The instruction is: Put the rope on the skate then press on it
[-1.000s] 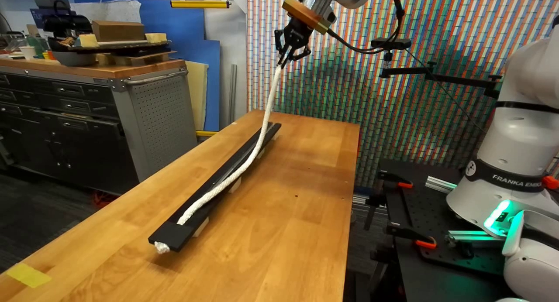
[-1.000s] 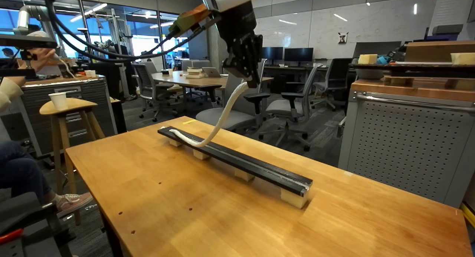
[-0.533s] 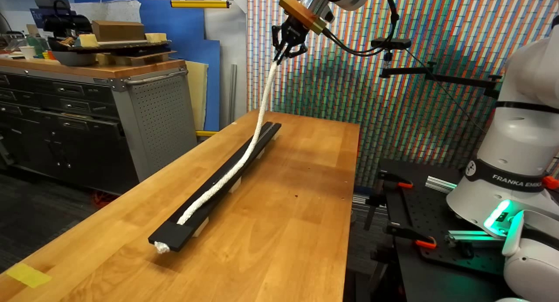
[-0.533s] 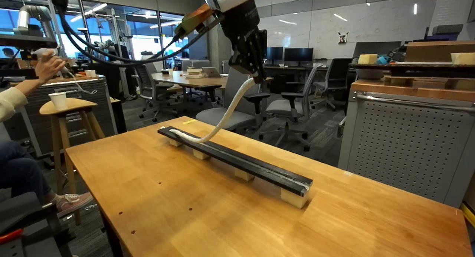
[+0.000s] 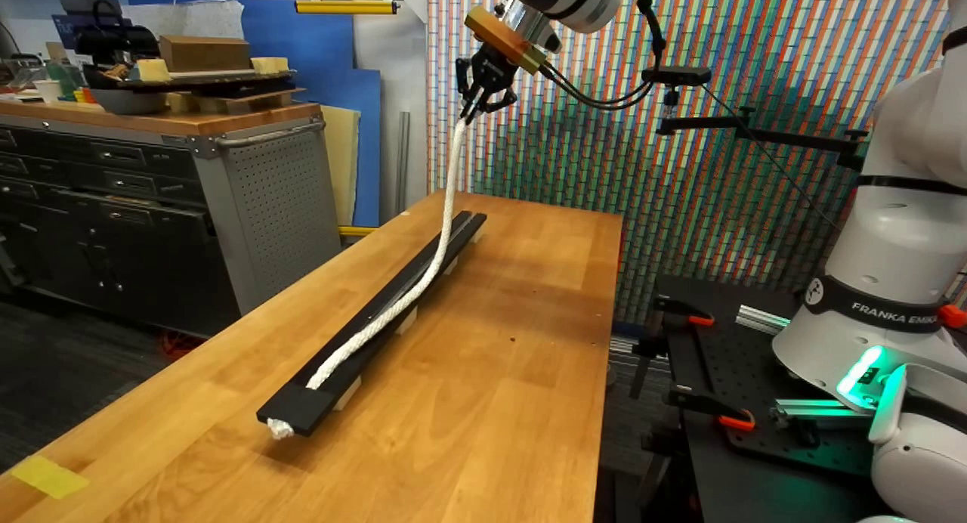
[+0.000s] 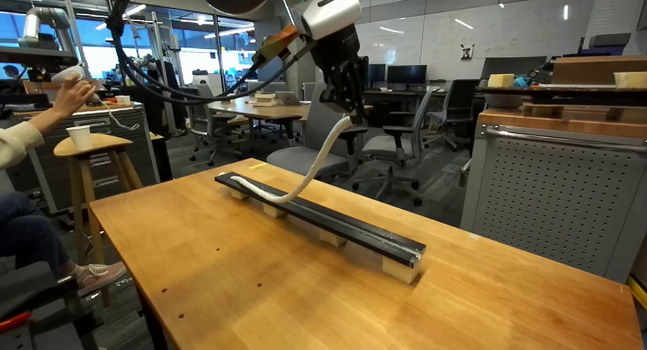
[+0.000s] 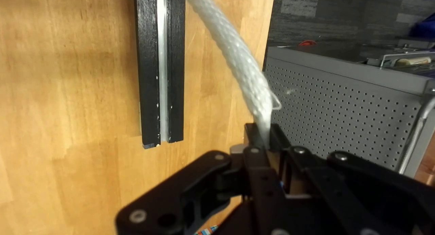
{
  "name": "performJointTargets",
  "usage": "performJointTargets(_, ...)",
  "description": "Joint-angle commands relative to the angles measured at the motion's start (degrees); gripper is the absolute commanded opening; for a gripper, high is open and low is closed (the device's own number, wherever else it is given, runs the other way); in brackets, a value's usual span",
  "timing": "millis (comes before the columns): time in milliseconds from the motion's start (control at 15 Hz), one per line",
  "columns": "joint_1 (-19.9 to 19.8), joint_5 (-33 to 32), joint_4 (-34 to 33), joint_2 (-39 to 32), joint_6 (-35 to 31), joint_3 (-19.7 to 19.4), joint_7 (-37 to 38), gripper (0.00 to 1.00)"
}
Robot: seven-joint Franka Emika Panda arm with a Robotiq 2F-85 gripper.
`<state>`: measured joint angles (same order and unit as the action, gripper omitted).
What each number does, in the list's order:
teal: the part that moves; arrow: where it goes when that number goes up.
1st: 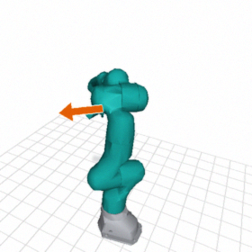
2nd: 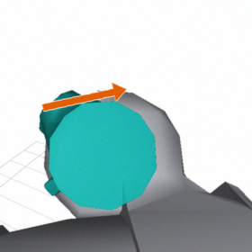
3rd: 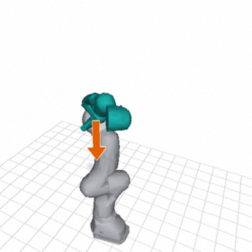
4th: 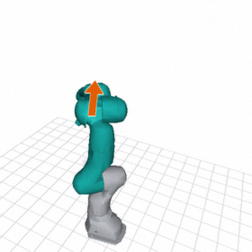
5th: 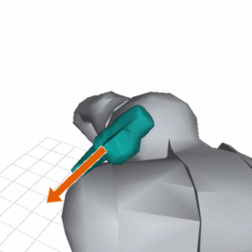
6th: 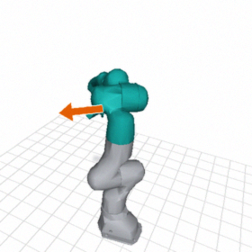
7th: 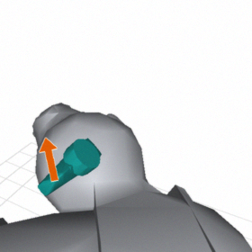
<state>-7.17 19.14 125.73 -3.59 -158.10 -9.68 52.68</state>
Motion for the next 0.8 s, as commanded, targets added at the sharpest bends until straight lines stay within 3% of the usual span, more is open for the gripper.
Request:
performJointTargets(0,-0.4,1.6,-3.8,-2.6,-1.5,0.5,-0.7,0.03)
performJointTargets(400,-0.3,0.8,-7.9,-5.2,-0.4,0.1,0.2,0.03)
performJointTargets(733,0.2,-6.1,-12.6,-8.7,10.1,-1.0,1.3,0.03)
